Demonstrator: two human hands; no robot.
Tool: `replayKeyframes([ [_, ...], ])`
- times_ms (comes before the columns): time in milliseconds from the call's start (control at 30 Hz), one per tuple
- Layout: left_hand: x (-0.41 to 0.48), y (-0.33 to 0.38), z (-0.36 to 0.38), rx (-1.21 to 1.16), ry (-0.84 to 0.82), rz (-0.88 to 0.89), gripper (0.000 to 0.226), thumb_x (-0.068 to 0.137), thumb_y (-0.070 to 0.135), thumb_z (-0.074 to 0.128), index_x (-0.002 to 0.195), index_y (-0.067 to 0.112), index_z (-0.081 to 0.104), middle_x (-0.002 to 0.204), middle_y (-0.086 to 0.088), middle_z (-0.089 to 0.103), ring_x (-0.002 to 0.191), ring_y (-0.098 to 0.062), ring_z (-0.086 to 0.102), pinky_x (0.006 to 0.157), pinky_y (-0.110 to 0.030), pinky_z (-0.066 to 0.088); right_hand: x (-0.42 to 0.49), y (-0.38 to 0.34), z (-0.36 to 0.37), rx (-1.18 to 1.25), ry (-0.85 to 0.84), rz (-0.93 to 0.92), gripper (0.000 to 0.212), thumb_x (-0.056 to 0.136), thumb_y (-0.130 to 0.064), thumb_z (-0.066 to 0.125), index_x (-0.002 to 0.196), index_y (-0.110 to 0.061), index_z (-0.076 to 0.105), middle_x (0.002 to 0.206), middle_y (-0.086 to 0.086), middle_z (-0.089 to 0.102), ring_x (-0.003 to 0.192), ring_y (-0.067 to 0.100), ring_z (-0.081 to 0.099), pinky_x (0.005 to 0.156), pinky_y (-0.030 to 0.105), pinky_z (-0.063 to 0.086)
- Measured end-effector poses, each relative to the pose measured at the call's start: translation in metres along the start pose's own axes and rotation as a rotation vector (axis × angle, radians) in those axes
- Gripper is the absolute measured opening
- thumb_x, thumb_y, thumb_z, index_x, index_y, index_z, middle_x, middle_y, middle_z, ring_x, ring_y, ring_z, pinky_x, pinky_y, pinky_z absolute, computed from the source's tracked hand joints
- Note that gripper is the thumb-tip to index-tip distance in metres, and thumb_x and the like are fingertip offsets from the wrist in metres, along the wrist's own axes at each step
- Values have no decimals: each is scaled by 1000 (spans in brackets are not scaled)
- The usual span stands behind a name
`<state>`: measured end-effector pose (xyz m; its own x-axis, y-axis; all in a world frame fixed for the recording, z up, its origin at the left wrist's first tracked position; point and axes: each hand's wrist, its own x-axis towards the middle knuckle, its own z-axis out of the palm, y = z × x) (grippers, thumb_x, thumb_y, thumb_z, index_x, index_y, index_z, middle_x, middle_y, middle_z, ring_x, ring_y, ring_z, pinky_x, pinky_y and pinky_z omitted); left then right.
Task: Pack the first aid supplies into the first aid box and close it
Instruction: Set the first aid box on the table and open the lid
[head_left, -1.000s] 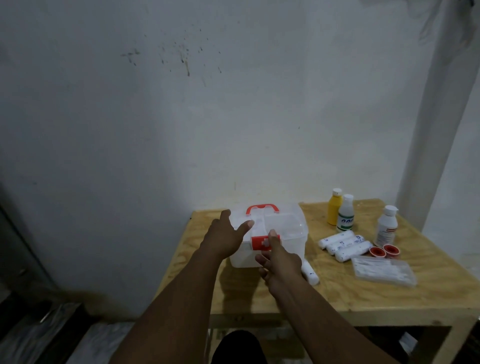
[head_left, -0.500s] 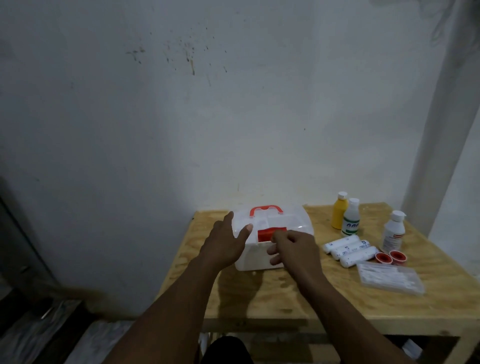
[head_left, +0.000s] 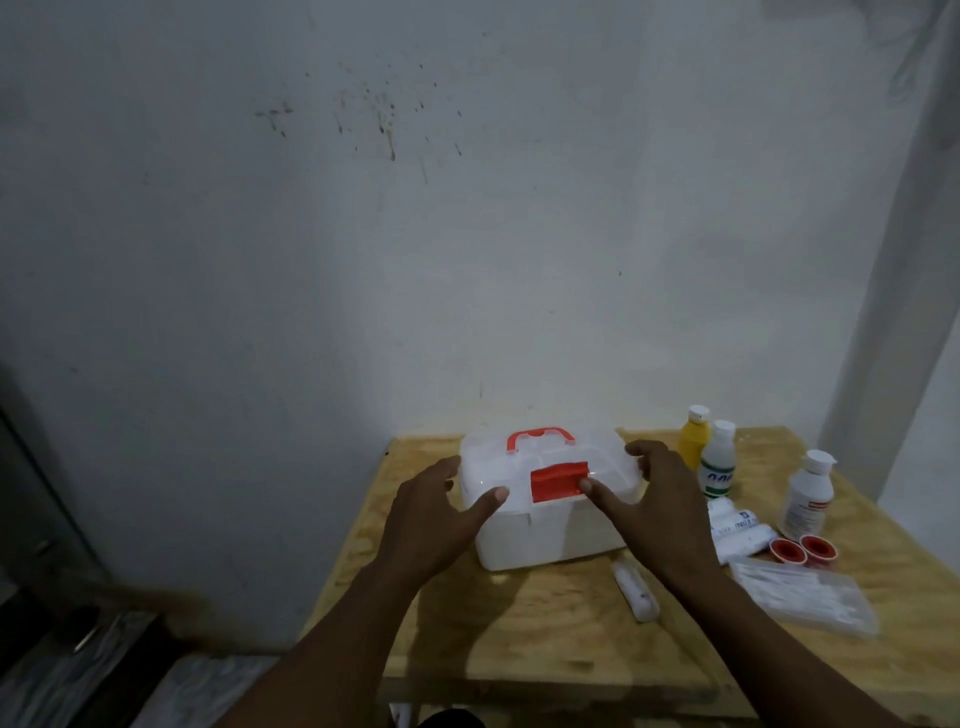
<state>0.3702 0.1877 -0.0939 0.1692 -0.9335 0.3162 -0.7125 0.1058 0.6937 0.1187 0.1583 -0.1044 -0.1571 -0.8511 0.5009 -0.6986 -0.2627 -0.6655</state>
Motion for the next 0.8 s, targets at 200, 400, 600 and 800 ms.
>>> replayKeyframes([
  [200, 36, 31, -26, -115, 166, -36, 72, 75, 82, 54, 117, 26, 69, 100, 7, 74, 93, -10, 69, 88, -35, 57, 47, -37, -19, 120, 68, -35, 62, 75, -68, 65, 118, -25, 53, 107, 3, 59, 99, 22, 59, 83, 46, 53],
  [400, 87, 37, -19, -224, 130, -193, 82, 76, 88, 36, 125, 26, 60, 121, -5, 69, 111, -26, 65, 101, -49, 49, 120, -52, -12, 457, -99, 171, 61, 85, -52, 66, 134, -20, 48, 128, 2, 61, 111, 18, 57, 92, 32, 44],
  [600, 105, 29, 5, -341, 42, -259, 68, 93, 66, 47, 144, 20, 48, 148, -5, 52, 131, -25, 52, 97, -31, 38, 138, -18, 14, 461, -384, 313, 71, 86, -47, 68, 144, -15, 41, 145, 5, 50, 128, 24, 52, 96, 38, 44],
  [800, 95, 5, 35, -426, -66, -332, 76, 86, 71, 53, 147, 27, 41, 152, -5, 48, 135, -26, 50, 103, -35, 40, 110, 14, 31, 388, -467, 382, 71, 85, -42, 70, 144, -14, 42, 146, 10, 49, 127, 26, 51, 95, 35, 43],
])
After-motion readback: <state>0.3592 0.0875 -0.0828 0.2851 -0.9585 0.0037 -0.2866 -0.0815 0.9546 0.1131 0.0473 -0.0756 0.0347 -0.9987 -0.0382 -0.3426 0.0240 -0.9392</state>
